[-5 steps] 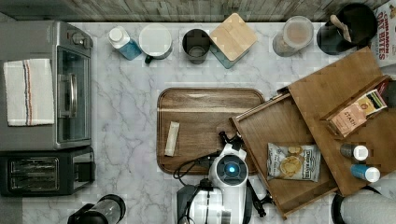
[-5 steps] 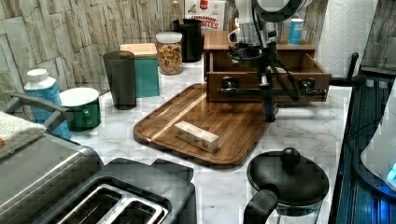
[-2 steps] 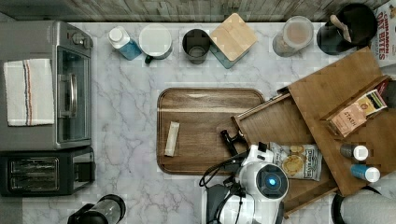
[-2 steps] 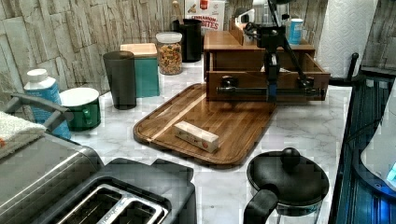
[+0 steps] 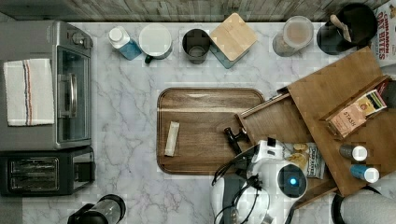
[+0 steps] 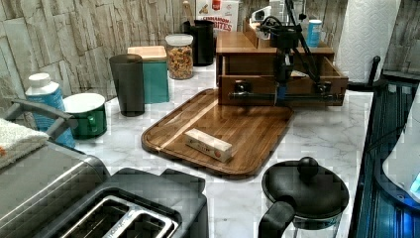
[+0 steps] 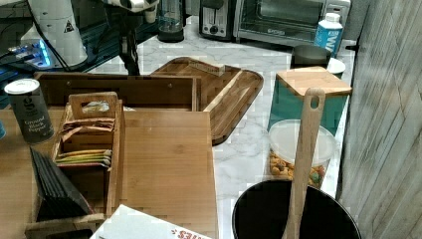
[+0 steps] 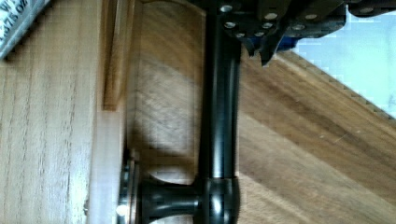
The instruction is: Close the drawer.
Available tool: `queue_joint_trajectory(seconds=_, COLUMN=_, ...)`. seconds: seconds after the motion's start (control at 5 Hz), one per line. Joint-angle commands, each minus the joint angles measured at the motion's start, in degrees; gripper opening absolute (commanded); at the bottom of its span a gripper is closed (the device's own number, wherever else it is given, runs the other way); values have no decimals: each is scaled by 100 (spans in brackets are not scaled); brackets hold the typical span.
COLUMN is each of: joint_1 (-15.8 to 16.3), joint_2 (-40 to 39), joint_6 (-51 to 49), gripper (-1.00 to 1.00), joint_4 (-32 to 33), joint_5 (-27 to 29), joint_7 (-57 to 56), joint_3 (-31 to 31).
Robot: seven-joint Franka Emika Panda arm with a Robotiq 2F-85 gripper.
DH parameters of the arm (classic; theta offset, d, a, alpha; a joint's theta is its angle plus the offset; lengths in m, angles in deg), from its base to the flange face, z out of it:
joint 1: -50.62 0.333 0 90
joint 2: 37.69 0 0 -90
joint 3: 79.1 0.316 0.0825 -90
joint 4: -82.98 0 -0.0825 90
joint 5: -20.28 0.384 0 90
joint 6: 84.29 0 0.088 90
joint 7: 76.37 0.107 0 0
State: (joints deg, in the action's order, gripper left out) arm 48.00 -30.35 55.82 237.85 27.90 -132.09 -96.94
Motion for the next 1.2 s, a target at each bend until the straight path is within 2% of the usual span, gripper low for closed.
queue_joint_trajectory(seconds=0.2, joint_1=-518, joint_2=64, joint_6=385, gripper=-100, joint_4=-1232, joint_5=-2098, joint_7=2003, joint_3=64)
queue_joint_trajectory(seconds=0.4, joint_1=-444, joint_2=-178, joint_6=895, gripper=-100, joint_4=-1337, joint_5=-1922, joint_7=1569, joint_3=-239)
queue_joint_trajectory(seconds=0.6, joint_1=-66, joint_2=-775, joint_6=1390, gripper=-100, joint_4=-1749, joint_5=-1135, joint_7=534, joint_3=-815)
queue_joint_trajectory(seconds=0.8, joint_1=-359, joint_2=-947, joint_6=1324, gripper=-100, joint_4=-2171, joint_5=-1112, joint_7=286, joint_3=-736)
queue_joint_trajectory(seconds=1.0, joint_1=-368, joint_2=-1162, joint_6=1151, gripper=-100, joint_4=-2697, joint_5=-832, joint_7=-318, joint_3=-972)
queue_joint_trajectory(seconds=1.2, joint_1=-364, joint_2=-1854, joint_6=1447, gripper=-100, joint_4=-3398, joint_5=303, joint_7=-1528, joint_3=-1133)
